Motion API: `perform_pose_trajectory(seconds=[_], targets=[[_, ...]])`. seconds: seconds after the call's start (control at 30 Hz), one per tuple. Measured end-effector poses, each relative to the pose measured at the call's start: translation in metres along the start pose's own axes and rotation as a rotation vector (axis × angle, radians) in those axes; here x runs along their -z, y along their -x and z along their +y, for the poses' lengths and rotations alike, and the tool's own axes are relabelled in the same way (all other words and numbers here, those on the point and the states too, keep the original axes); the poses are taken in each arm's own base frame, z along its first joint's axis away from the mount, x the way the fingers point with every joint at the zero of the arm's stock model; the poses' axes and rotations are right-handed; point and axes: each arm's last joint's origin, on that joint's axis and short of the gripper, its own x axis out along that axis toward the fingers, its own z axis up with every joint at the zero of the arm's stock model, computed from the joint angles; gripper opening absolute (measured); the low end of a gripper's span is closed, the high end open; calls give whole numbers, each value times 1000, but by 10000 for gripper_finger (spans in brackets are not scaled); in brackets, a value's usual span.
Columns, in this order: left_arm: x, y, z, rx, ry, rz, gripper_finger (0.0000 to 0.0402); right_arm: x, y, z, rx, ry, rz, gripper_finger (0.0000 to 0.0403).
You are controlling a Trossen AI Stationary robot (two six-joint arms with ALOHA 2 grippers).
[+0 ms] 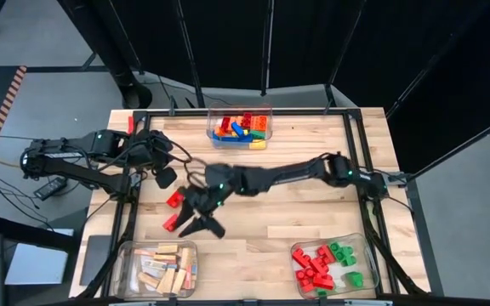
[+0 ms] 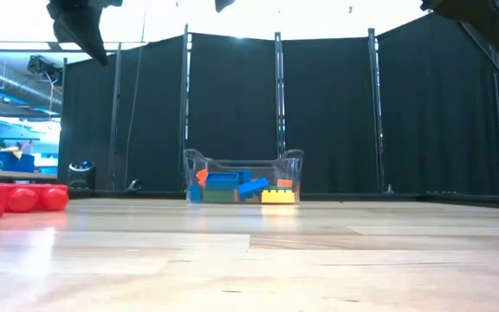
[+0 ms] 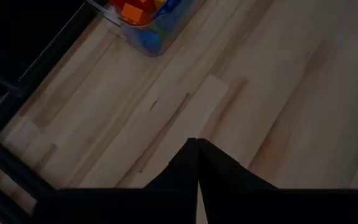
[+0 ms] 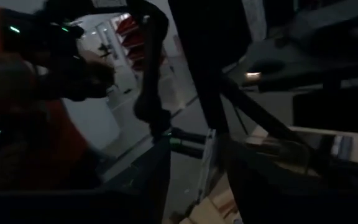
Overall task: Sort blocks by size
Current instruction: Move the 2-stud red game piece to the center
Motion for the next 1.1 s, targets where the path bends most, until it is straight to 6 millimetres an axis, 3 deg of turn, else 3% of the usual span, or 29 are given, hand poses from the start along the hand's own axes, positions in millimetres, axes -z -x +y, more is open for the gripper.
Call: perform_pose_trajectory(seconds=[0.17, 0.37, 0.5, 0.6, 0.77, 0.93, 1.1], targets=[[-2, 0, -1, 9, -21, -17, 13, -42, 37, 17, -51, -95, 58, 156], [2, -8, 0, -82, -140, -9, 16, -85, 98, 64, -28, -186, 231, 149], [21, -38, 4, -184, -218, 161, 40, -97, 150, 109, 100, -254, 406, 142], [45, -69, 2, -131, -232, 318, 76, -107, 187, 148, 222, -251, 477, 138], [79, -112, 0, -118, -201, 488, 149, -125, 235, 205, 443, -194, 451, 133], [76, -121, -3, -189, -109, 572, 198, -137, 269, 246, 578, -106, 346, 132], [82, -138, -21, -6, 19, 650, 208, -141, 290, 268, 664, -57, 285, 130]])
